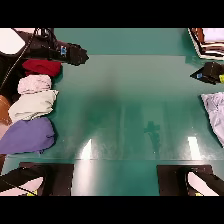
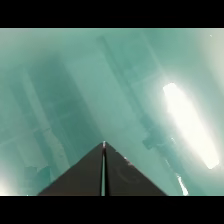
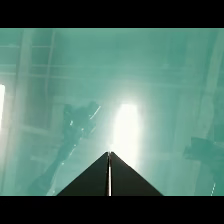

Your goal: Fold the shirts.

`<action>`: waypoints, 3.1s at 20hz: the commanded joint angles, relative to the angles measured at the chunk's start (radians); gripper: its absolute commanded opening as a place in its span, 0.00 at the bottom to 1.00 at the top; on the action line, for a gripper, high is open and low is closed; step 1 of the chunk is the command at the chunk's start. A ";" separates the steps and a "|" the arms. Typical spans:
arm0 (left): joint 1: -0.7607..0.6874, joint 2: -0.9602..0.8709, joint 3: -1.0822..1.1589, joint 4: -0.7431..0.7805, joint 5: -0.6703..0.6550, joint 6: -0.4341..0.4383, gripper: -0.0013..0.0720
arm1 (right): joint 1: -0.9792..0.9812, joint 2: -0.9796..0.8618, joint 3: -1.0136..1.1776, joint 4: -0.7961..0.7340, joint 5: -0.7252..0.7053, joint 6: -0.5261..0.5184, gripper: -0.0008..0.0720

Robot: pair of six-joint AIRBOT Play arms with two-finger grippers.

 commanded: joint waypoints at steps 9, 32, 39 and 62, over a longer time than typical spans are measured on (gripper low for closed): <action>0.001 0.000 0.000 0.000 0.000 0.000 0.06 | 0.001 0.001 0.001 0.001 -0.005 0.000 0.04; 0.369 -0.433 0.001 0.567 0.391 -0.219 0.77 | 0.002 0.000 0.000 0.002 -0.024 0.000 0.04; 0.442 -0.572 0.014 0.528 0.505 -0.217 0.77 | 0.001 0.000 -0.002 0.000 -0.013 0.000 0.04; 0.004 0.033 0.465 0.548 -0.277 -0.038 0.05 | 0.024 -0.002 0.326 0.005 -0.084 -0.042 0.04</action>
